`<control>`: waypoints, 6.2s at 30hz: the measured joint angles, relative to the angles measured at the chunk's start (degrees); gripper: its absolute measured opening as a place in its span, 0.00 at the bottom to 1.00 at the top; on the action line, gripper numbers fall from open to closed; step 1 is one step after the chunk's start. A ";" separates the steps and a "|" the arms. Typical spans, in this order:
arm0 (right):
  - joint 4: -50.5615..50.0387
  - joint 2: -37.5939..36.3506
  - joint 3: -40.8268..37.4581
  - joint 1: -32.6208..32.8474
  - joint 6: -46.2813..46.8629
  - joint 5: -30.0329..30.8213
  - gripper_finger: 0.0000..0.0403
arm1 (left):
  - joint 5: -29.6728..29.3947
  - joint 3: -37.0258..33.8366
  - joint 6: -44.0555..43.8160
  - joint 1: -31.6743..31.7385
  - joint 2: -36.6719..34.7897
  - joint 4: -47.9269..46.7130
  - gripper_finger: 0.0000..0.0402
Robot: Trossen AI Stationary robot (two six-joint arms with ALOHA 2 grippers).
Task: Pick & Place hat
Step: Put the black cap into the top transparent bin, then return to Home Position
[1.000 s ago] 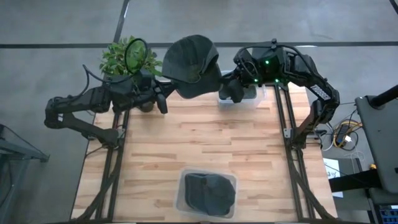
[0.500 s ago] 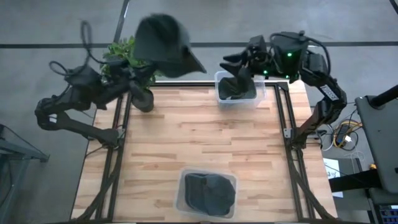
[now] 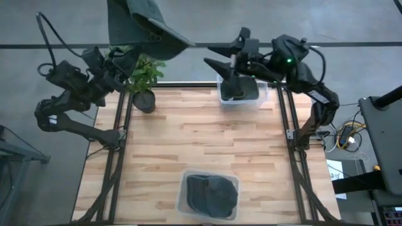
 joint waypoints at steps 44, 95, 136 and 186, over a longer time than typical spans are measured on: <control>11.76 1.82 0.05 0.07 -2.33 -1.09 0.02 | 6.29 1.31 1.57 0.01 1.04 -10.17 0.30; -61.78 0.30 -21.69 -57.43 30.36 -49.46 0.03 | 5.56 0.57 -0.06 0.00 0.30 -23.69 0.38; -59.56 1.11 -12.96 -55.76 18.12 -32.48 0.41 | 5.13 0.57 5.03 0.02 0.34 -23.76 0.38; 37.19 -52.17 -108.10 -4.12 14.54 -25.17 0.02 | 6.90 -52.32 -0.60 -0.33 -27.18 -25.65 0.01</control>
